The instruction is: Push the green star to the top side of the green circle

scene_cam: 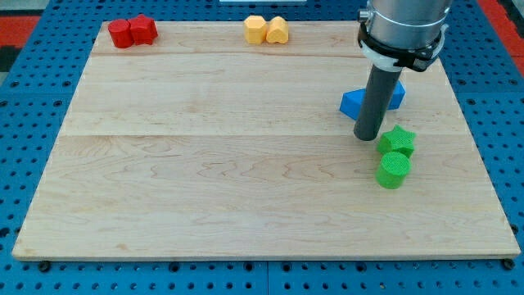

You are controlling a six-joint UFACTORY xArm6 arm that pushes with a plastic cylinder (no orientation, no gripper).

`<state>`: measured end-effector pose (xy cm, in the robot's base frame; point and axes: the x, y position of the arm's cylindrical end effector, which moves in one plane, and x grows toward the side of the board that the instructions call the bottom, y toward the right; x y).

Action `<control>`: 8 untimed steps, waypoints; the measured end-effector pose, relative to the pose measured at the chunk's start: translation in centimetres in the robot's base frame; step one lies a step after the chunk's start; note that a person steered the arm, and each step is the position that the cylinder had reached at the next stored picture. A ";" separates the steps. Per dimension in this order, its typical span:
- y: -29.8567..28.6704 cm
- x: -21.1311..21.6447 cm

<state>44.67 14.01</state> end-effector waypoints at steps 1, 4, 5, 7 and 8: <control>0.0 0.0; 0.0 -0.4; 0.0 -0.8; 0.0 -1.0; 1.4 -2.9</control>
<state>41.75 15.38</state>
